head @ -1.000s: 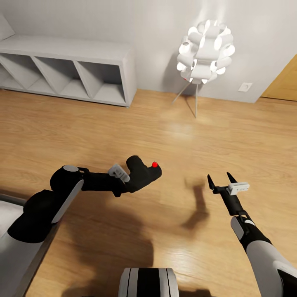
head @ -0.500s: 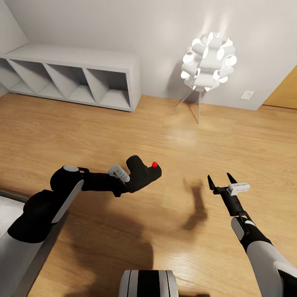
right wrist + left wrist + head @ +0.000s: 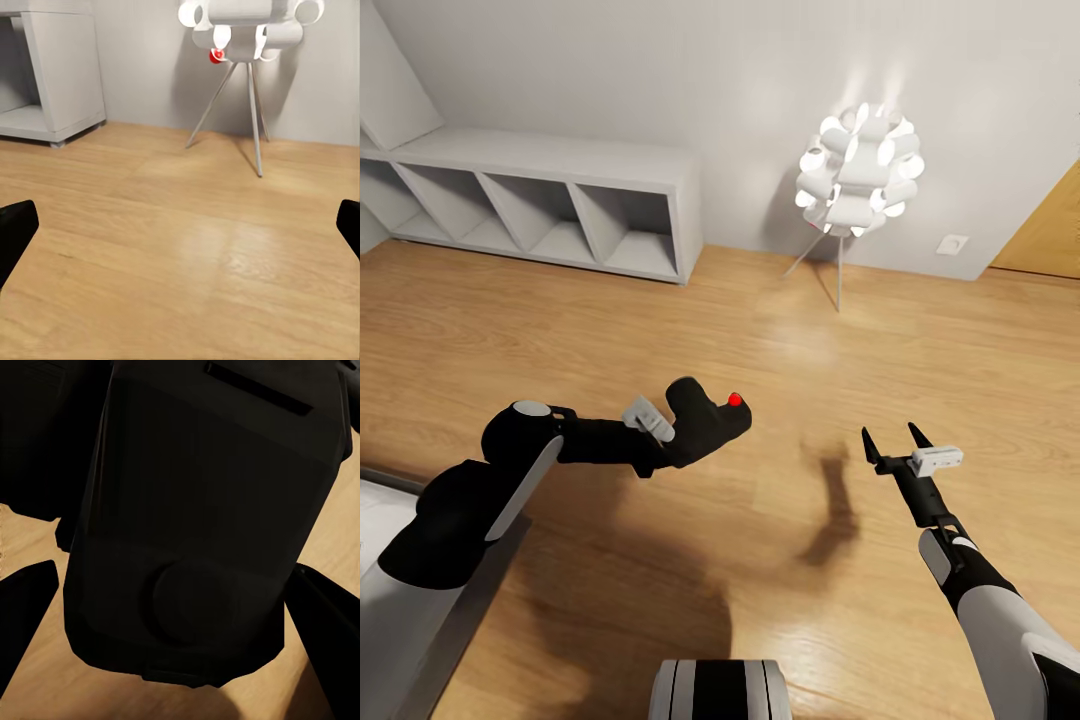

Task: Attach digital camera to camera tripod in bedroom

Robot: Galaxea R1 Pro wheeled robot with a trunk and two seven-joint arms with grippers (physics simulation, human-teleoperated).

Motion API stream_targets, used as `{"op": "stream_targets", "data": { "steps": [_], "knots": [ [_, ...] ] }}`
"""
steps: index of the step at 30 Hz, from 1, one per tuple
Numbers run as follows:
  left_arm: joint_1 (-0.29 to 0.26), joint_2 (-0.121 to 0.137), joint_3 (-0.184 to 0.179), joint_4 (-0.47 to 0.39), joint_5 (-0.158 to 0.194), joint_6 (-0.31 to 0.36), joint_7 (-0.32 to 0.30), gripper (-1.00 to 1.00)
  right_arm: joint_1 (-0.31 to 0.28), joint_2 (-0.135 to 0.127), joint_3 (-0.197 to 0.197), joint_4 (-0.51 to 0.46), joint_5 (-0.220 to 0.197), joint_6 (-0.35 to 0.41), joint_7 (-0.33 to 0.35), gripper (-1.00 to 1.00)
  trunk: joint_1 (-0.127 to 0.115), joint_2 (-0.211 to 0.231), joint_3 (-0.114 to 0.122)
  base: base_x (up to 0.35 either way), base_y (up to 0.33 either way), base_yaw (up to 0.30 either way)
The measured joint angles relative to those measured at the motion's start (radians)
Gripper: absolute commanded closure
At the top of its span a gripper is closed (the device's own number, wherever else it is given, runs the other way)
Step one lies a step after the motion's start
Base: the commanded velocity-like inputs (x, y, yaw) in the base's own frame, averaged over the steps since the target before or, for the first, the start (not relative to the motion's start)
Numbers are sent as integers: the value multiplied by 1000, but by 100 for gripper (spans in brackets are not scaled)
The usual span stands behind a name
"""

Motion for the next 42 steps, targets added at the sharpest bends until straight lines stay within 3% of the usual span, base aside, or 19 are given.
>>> {"op": "stream_targets", "data": {
  "steps": [42],
  "knots": [
    [0,4,6,0,0,4,-2,100,0,1,2,2,0,1,-1,-100,-19,10,94,0,0,0]
  ]
}}
